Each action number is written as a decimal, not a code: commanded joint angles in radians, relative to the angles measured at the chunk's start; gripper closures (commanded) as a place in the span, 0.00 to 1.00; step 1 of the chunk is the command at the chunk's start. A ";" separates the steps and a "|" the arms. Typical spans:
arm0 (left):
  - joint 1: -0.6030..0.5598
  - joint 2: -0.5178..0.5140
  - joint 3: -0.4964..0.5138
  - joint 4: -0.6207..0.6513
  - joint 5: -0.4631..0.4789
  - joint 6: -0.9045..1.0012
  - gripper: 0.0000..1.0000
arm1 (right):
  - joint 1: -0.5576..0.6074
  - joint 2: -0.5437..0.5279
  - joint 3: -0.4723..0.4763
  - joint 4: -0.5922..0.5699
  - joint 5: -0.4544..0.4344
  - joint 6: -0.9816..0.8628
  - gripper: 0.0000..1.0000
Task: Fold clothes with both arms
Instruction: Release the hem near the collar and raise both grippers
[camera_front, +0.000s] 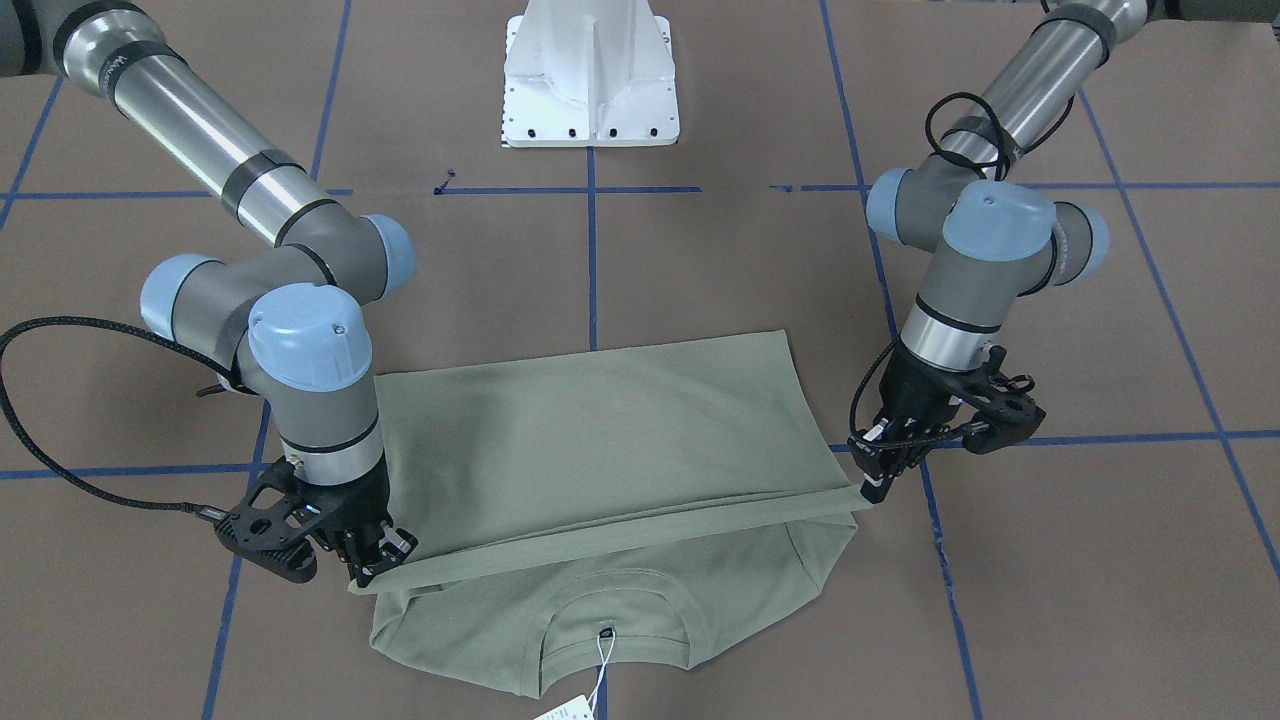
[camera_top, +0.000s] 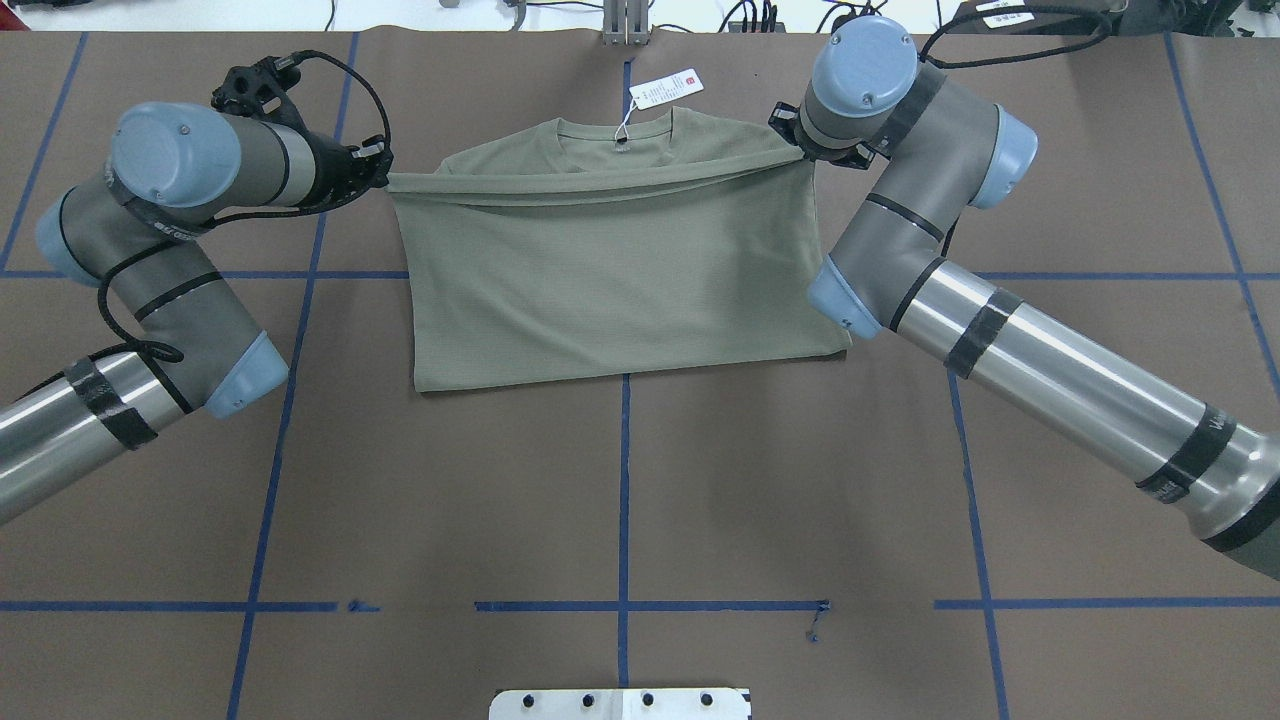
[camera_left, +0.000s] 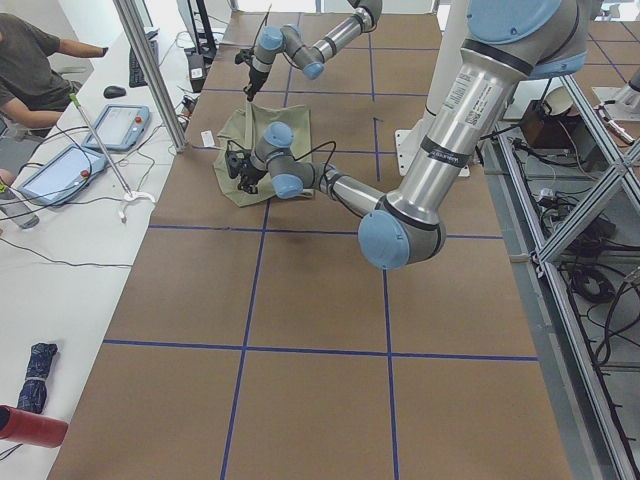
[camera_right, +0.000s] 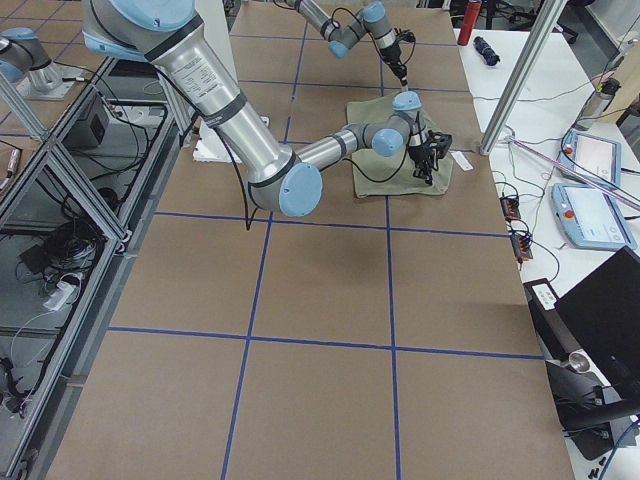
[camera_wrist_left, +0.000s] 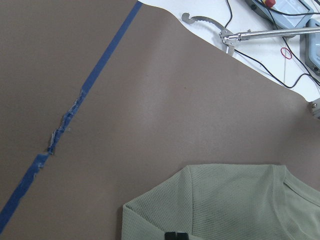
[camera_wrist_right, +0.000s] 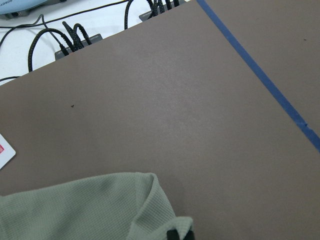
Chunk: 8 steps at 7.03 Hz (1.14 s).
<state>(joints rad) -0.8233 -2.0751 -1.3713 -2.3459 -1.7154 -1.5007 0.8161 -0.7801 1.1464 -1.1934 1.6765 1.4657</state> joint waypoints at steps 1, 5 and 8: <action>0.000 -0.005 0.041 -0.039 0.008 0.002 1.00 | 0.000 0.016 -0.046 0.005 -0.001 -0.010 1.00; 0.000 -0.036 0.090 -0.041 0.007 0.002 0.78 | -0.014 0.021 -0.053 0.011 -0.001 -0.010 0.62; -0.008 -0.036 0.087 -0.068 0.005 0.003 0.57 | -0.006 0.009 0.024 0.024 0.002 0.004 0.39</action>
<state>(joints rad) -0.8265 -2.1105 -1.2819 -2.3934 -1.7092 -1.4984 0.8063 -0.7621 1.1214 -1.1758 1.6757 1.4611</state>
